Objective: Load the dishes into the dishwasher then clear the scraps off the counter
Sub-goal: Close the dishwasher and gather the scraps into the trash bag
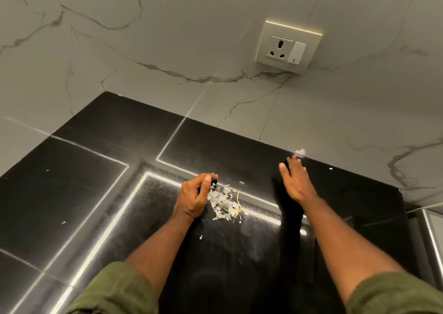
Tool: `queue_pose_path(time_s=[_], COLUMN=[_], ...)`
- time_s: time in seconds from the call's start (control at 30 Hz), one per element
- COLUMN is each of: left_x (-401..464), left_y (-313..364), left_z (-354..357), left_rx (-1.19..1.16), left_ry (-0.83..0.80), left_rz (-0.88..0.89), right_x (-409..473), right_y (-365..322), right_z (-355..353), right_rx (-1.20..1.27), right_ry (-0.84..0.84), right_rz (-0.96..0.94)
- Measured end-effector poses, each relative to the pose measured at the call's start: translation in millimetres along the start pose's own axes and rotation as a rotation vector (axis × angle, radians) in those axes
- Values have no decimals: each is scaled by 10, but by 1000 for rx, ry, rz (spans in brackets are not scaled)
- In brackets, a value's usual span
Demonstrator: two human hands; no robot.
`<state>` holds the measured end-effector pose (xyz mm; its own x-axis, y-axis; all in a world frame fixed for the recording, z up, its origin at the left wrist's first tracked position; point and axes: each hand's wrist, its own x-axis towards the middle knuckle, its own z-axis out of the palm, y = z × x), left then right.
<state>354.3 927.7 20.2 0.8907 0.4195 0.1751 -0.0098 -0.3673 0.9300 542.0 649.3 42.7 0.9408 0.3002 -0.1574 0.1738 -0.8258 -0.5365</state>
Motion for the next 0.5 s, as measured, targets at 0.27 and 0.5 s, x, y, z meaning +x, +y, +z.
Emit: queue_pose_path(time_s=[0.27, 0.5], left_x=[-7, -36], left_y=[11, 34], left_z=[-2, 20], left_rx=[-20, -20], left_ry=[7, 27], left_rz=[23, 17], right_x=[-1048, -698], right_y=[-932, -329], right_z=[837, 29], right_rx=[86, 369], right_ry=[-223, 49], right_rz=[-390, -112])
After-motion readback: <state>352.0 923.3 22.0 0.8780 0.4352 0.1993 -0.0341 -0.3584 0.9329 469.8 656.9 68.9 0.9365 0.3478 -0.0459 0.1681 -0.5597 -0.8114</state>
